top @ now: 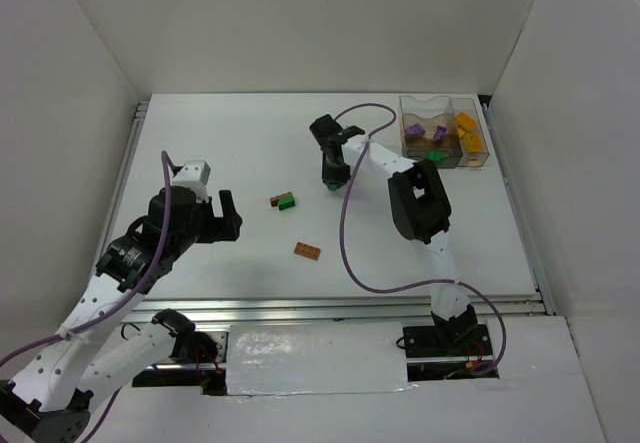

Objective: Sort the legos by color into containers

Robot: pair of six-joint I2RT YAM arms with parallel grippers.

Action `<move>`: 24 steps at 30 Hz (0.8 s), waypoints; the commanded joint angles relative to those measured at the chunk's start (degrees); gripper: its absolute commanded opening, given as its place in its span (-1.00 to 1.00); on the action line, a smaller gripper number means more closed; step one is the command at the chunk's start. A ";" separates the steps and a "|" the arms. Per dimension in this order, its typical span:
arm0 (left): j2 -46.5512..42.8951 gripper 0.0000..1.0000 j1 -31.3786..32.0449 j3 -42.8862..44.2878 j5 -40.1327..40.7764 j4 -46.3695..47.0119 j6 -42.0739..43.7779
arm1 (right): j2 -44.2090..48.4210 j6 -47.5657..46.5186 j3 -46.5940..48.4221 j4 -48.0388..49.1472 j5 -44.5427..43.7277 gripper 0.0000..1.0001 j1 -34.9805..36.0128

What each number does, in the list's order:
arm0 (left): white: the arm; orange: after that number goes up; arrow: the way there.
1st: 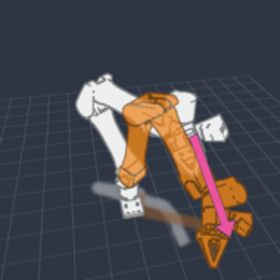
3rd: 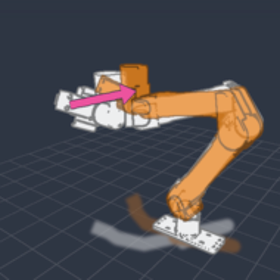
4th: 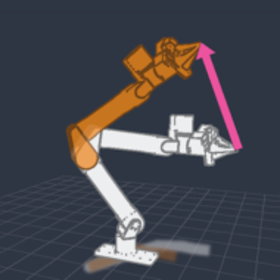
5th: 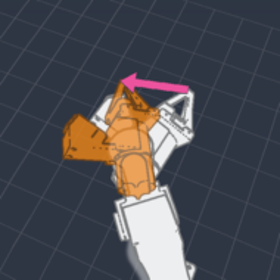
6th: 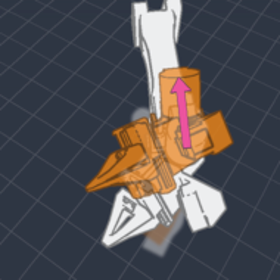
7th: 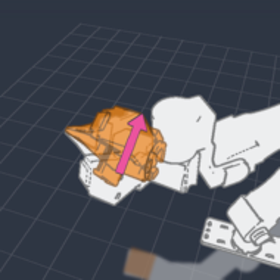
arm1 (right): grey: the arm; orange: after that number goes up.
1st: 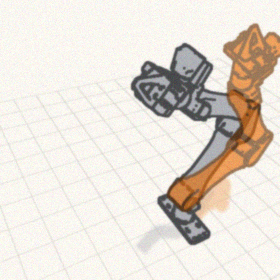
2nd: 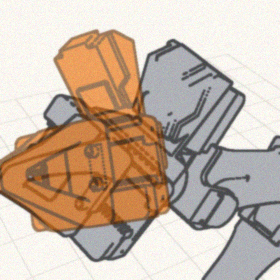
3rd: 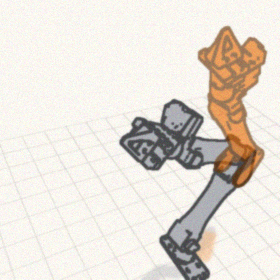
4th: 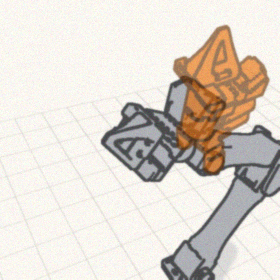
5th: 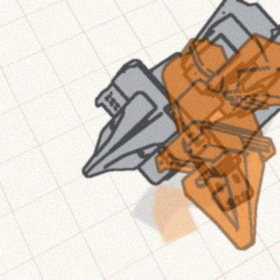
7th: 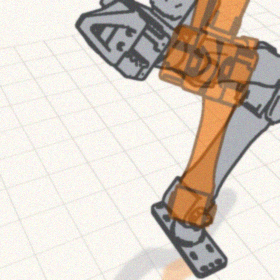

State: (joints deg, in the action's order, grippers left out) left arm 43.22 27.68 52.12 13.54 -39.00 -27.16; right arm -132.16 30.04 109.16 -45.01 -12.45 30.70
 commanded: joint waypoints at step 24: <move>-1.21 0.99 0.97 -0.61 -1.50 1.65 0.70 | 10.35 -6.14 3.86 -1.66 -3.99 -1.00 -29.19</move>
State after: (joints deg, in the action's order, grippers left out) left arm 42.46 28.38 52.10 12.73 -38.96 -27.14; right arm -118.74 23.94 110.13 -43.86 -15.59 2.24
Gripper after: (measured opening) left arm 0.994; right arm 0.357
